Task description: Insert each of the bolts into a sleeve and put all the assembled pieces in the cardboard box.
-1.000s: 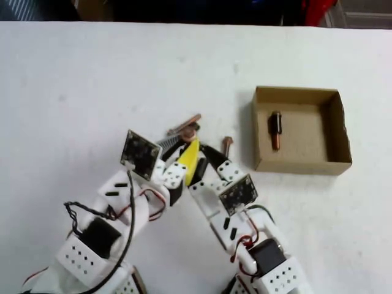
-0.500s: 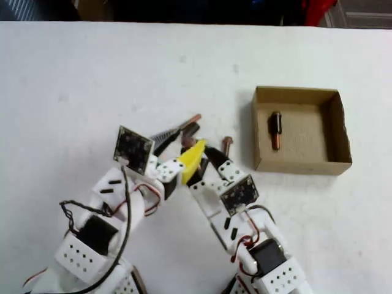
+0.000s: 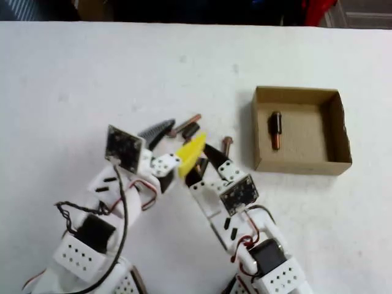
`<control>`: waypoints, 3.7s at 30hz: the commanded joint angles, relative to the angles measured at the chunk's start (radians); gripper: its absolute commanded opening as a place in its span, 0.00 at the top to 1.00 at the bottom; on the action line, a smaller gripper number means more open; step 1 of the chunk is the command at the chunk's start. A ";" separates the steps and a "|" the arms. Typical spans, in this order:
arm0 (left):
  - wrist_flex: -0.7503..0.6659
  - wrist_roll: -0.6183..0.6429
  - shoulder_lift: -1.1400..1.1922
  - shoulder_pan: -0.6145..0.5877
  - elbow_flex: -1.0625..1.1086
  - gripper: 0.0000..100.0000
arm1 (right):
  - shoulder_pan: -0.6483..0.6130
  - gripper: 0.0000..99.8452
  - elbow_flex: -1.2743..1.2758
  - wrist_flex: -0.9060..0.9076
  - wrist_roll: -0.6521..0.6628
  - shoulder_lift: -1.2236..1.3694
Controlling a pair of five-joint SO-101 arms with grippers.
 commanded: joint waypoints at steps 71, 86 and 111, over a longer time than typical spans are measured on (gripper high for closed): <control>0.727 -0.003 -0.526 -0.358 0.189 0.98 | 0.796 0.98 -1.867 0.639 0.114 2.083; 0.726 -0.009 -0.526 -0.358 0.224 0.98 | 0.788 0.98 -2.317 0.834 0.180 2.560; 0.726 -0.009 -0.526 -0.358 0.226 0.98 | 0.673 0.78 -3.210 1.411 0.173 2.612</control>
